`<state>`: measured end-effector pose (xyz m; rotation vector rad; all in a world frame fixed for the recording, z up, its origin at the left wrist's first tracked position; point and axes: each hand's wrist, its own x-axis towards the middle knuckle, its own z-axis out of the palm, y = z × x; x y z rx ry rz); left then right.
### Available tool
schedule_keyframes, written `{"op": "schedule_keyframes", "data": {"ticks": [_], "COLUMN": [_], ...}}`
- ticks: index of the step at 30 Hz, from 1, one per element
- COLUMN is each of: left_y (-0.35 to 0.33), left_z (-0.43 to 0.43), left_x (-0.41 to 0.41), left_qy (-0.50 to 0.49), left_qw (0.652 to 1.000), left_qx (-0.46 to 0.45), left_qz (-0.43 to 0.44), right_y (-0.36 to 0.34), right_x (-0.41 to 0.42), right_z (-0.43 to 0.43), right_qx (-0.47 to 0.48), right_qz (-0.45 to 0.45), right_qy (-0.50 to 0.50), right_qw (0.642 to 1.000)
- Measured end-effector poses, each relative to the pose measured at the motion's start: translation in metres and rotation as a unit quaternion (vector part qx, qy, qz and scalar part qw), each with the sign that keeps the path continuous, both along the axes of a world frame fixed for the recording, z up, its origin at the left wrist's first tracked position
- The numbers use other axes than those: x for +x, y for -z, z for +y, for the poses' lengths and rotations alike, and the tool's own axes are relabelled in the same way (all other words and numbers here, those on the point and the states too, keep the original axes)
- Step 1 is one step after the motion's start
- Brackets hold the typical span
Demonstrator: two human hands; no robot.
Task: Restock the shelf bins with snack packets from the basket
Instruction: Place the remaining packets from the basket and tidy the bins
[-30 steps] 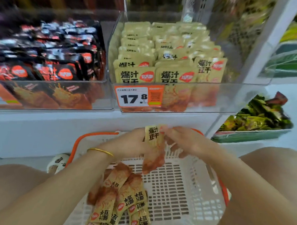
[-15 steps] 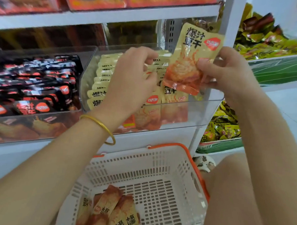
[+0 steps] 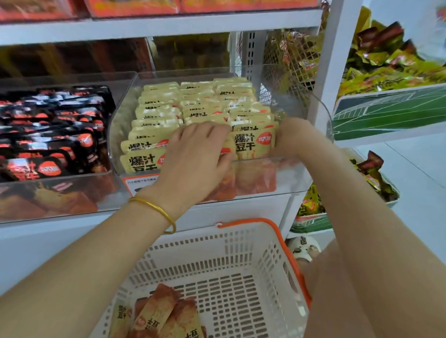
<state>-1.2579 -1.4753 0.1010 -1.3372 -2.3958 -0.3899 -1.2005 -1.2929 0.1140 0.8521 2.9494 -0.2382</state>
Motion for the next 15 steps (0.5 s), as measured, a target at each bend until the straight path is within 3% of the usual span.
{"op": "schedule_keyframes", "data": {"ticks": [2, 5, 8, 10, 12, 15], "left_y": [0.002, 0.015, 0.049, 0.087, 0.126, 0.167], "left_z": [-0.007, -0.029, -0.063, -0.089, -0.114, -0.143], "left_x": [0.003, 0.013, 0.018, 0.01, -0.004, -0.017], "left_qy": [0.026, 0.052, 0.093, 0.088, 0.048, -0.036], "left_qw": [0.998, 0.985, 0.985, 0.995, 0.994, 0.965], "left_qx": [0.057, 0.149, 0.134, 0.043, -0.066, -0.204], "left_qz": [0.019, 0.074, 0.048, -0.001, -0.071, -0.164], "right_y": [-0.004, -0.01, 0.0, 0.029, 0.074, 0.162], "right_x": [0.008, 0.036, 0.057, 0.049, 0.026, -0.002], "right_z": [-0.005, -0.028, -0.066, -0.093, -0.117, -0.15], "right_qx": [-0.012, 0.006, -0.007, -0.071, -0.092, -0.092], "right_qz": [0.053, 0.238, 0.35, 0.276, 0.098, -0.144], "right_qy": [0.028, 0.086, 0.033, -0.049, -0.14, -0.273], "right_qw": [0.998, 0.967, 0.936, 0.957, 0.981, 0.947]}}
